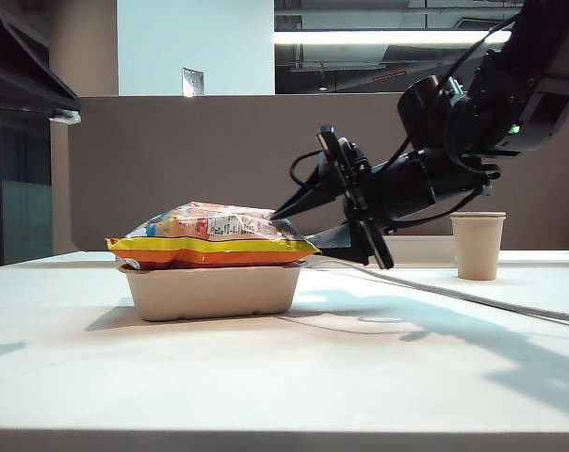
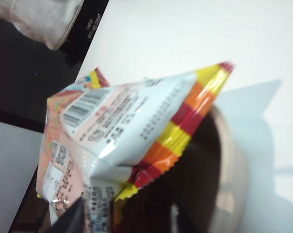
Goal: Pick up a bag of chips and put them in the box.
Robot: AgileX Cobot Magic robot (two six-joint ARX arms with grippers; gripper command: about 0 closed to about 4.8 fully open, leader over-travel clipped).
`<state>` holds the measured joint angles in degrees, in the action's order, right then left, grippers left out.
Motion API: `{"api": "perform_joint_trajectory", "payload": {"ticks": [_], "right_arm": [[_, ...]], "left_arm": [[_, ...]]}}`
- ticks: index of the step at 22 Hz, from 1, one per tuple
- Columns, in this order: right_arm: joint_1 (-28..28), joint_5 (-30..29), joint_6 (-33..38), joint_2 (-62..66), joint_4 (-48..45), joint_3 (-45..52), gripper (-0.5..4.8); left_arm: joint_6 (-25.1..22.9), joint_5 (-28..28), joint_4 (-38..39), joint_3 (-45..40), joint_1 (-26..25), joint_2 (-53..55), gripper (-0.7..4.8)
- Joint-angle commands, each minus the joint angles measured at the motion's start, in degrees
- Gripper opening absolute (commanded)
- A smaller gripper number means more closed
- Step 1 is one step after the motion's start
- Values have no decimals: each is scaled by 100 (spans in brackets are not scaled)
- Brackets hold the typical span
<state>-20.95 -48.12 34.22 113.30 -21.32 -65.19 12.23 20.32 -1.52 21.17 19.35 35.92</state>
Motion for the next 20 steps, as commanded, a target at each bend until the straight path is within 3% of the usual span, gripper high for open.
{"api": "perform_joint_trajectory", "payload": {"ticks": [1,5,7,9,12,17,20], "right_arm": [[227,-136,-136,-245,-155,-24,222],[542,-326,-404,-949,-101,-20,222],[621,-286,-984,-1499,271,-20,221],[656,68,-1952,-2218,1036,-20,221],[656,1086,-3252,-3294,2428,-20,220],[654,2026,-4124,-4583,3978,-9,211],[654,2037,-4170,-5219,4400,-4,211]], "left_arm": [[-24,-13,-116,28,-4,-15,28],[-24,-11,-164,28,-4,-15,28],[-24,-9,-162,28,-4,-15,28],[-22,7,-164,28,-4,-15,28],[-20,37,-184,31,-4,-20,28],[24,181,-203,31,-4,-155,29],[22,177,-201,31,-4,-568,28]]}}
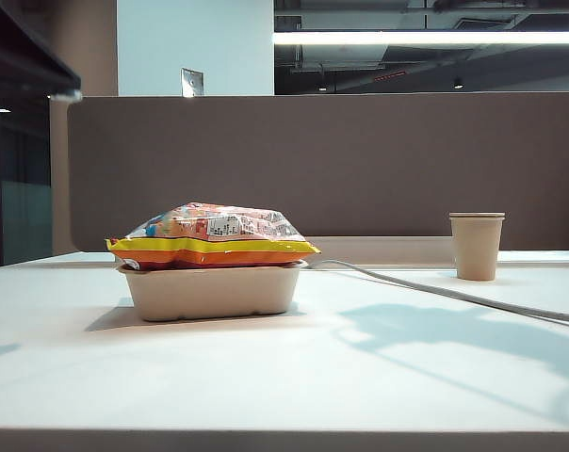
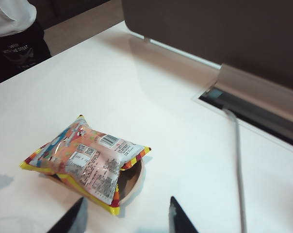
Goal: Pick up a bag of chips and put them in the box.
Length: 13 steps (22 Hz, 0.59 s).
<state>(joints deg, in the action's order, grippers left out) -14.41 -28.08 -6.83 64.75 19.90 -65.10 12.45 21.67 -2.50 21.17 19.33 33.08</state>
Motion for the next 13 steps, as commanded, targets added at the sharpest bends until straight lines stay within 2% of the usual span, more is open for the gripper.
{"api": "perform_joint_trajectory", "payload": {"ticks": [1,5,13], "right_arm": [[0,35,-66,-549,391,-13,211],[-2,164,-68,-1405,741,205,210],[-2,699,101,-3220,1176,1399,198]], "left_arm": [[4,42,-101,31,-2,-466,28],[17,-2,249,31,-4,-1215,28],[22,-46,1296,31,-2,-2122,29]]}}
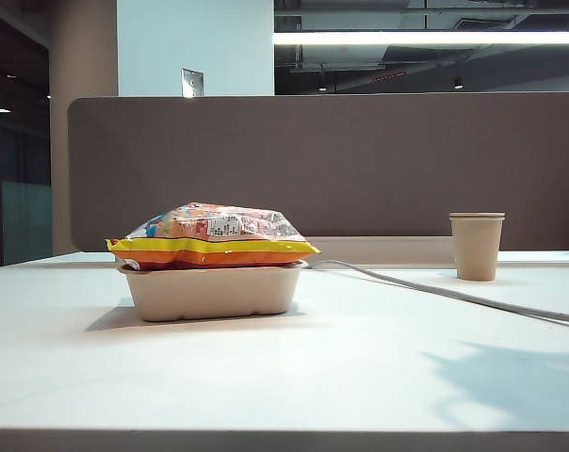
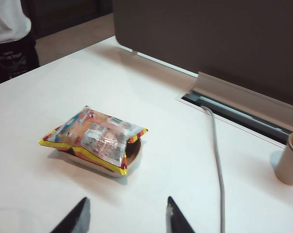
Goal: Pick up a bag of chips and put them in the box.
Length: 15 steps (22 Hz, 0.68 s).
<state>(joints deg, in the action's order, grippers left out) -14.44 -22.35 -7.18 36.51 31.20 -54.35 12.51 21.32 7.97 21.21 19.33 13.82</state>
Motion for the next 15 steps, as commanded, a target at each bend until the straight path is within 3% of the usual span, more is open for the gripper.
{"api": "perform_joint_trajectory", "payload": {"ticks": [1,15], "right_arm": [[0,146,164,-535,46,439,198],[-22,898,428,-1532,-328,1825,188]], "left_arm": [[17,-11,306,26,-2,-254,29],[140,-229,1325,22,-4,-1349,29]]}}
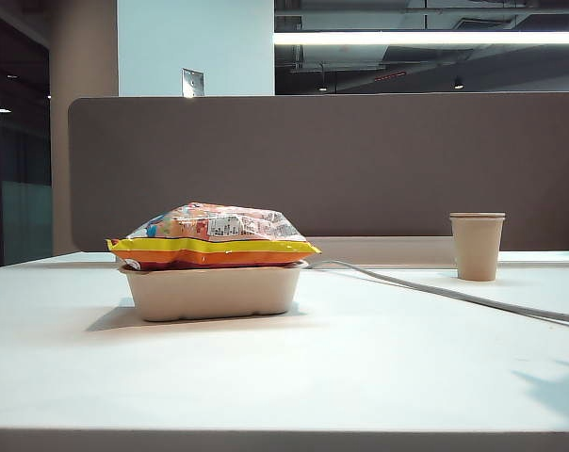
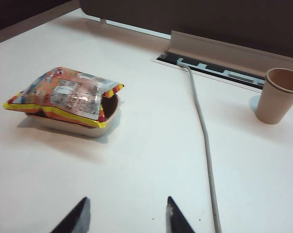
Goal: Pick up a bag of chips and put them in the box.
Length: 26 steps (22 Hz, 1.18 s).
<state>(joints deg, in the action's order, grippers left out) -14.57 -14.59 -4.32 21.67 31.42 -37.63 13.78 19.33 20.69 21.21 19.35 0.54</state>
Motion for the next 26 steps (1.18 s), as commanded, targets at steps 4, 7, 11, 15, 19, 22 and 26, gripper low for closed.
{"api": "perform_joint_trajectory", "payload": {"ticks": [4,7,11,15,19,22,26], "right_arm": [[-9,299,278,-39,-734,452,166],[-11,254,472,-37,-1132,745,166],[-9,214,503,-31,-1388,946,166],[-9,164,501,-7,-1423,964,166],[-9,203,557,-17,-2055,1261,166],[-11,199,586,-15,-2837,1672,165],[-11,179,632,-17,-3917,2267,165]], "left_arm": [[7,-208,162,13,-9,-20,29],[-4,-385,157,7,-9,-20,29],[13,-822,254,-4,-9,-20,27],[15,-966,227,-216,-9,-20,26],[214,-1224,162,-391,-9,-20,26],[273,-1453,101,-463,-11,-20,26],[269,-1567,-361,-728,-11,-20,26]]}}
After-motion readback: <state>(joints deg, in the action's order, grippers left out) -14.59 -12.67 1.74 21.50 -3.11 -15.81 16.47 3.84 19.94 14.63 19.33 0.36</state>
